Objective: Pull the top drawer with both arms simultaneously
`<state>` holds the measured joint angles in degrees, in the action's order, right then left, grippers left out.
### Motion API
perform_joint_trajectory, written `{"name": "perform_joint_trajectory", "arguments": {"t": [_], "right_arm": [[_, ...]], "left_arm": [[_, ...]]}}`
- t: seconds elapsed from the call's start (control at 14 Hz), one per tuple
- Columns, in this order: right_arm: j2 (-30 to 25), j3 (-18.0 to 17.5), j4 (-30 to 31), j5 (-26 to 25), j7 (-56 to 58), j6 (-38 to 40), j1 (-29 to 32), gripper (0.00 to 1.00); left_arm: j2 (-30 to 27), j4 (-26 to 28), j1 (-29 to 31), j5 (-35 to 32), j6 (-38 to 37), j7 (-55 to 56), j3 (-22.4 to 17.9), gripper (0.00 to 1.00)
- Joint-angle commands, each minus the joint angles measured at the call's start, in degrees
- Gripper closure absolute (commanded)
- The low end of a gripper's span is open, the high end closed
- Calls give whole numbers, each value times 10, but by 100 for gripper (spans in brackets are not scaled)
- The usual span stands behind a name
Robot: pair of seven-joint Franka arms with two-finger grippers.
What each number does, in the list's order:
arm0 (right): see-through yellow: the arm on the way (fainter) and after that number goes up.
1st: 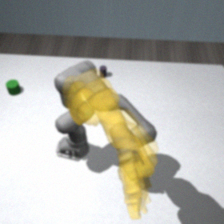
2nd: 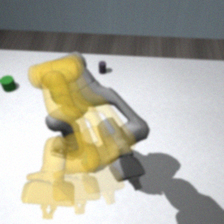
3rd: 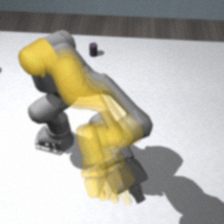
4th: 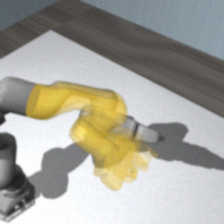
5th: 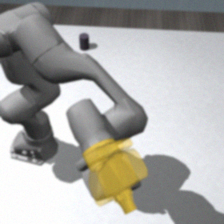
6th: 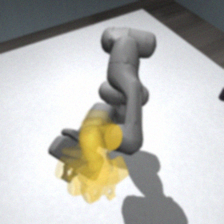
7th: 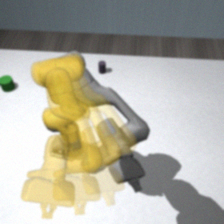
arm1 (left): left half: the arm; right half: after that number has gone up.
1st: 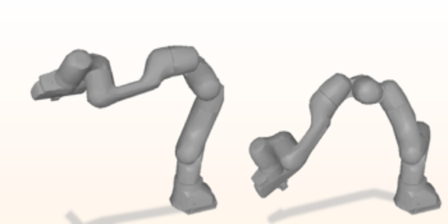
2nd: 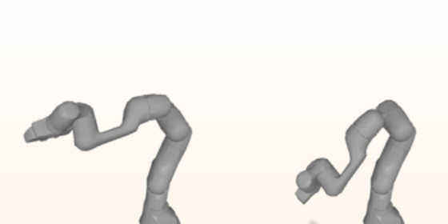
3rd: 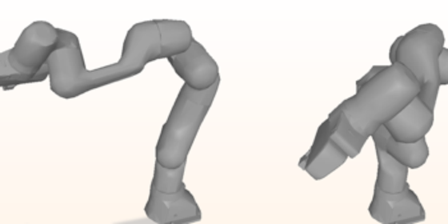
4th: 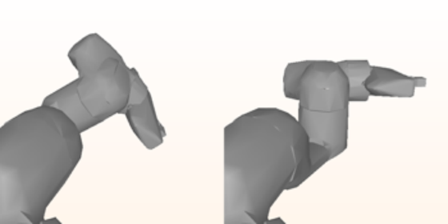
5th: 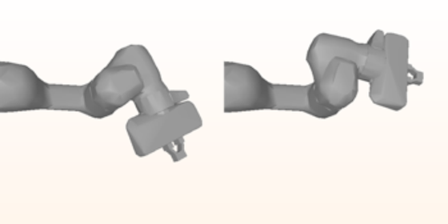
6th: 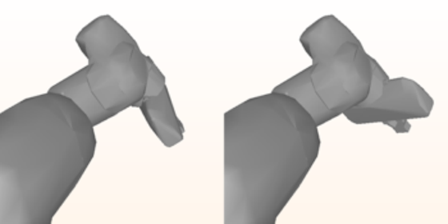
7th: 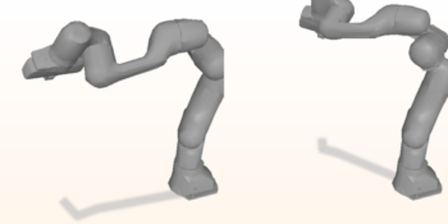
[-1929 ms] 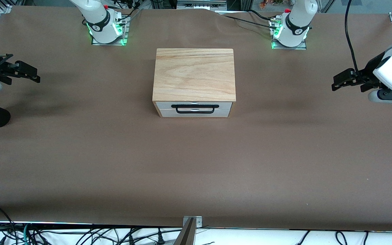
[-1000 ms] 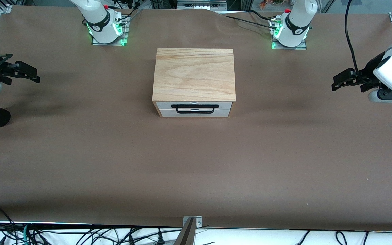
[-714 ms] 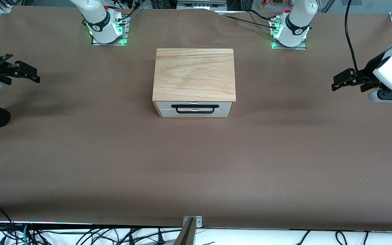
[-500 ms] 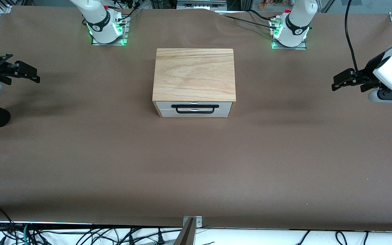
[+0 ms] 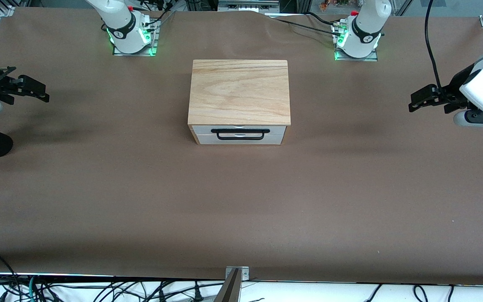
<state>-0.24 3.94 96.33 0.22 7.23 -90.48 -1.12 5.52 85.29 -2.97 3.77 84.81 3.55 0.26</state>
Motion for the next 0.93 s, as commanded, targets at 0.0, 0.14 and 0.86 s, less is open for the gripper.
{"name": "perform_joint_trajectory", "arguments": {"t": [0.0,0.14,0.86], "right_arm": [[4,-1,-11,-7,-1,6,-2,0],[4,-1,-11,-7,-1,6,-2,0],[4,-2,-11,-6,-6,8,-4,0]], "left_arm": [[0,-5,1,-9,2,-12,3,0],[0,-5,1,-8,3,-11,3,0],[13,-5,2,25,-1,-10,3,0]]}}
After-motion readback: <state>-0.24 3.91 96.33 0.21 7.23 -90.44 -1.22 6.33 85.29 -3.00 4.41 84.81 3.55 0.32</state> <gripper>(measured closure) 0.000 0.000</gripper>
